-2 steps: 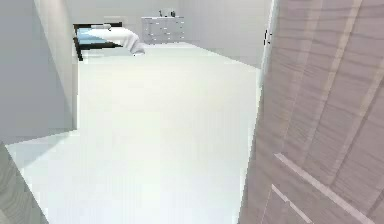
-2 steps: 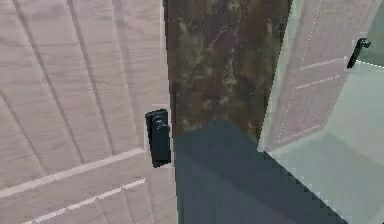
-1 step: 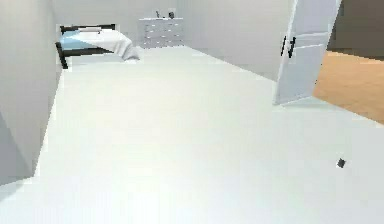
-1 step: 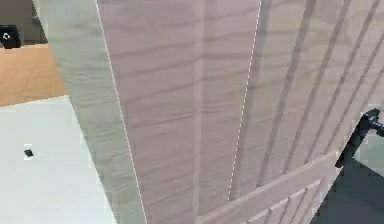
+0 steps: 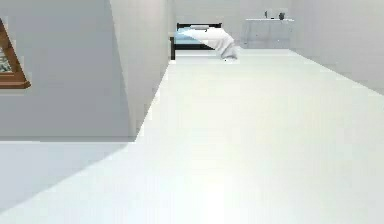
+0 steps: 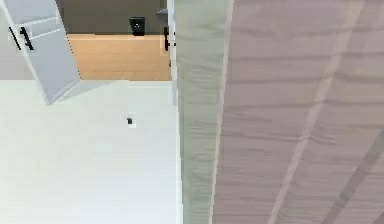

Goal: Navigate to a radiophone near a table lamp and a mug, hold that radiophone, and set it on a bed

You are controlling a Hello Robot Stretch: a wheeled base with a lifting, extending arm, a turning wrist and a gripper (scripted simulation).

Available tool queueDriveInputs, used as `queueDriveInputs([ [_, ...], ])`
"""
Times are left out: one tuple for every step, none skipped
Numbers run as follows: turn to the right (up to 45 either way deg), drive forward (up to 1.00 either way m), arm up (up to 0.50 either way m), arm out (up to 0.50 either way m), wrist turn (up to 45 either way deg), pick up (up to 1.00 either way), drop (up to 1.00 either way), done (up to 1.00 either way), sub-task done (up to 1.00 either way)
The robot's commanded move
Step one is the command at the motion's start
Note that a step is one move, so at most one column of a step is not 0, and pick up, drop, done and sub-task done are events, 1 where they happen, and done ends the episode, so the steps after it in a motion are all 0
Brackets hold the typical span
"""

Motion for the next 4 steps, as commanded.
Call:
queueDriveInputs([
  [0.0, 0.30, 0.00, 0.00, 0.0, 0.00, 0.00, 0.00, 0.00],
  [45.0, 0.00, 0.00, 0.00, 0.0, 0.00, 0.00, 0.00, 0.00],
  [24.0, 0.00, 0.00, 0.00, 0.0, 0.00, 0.00, 0.00, 0.00],
  [3.0, 0.00, 0.00, 0.00, 0.0, 0.00, 0.00, 0.00, 0.00],
])
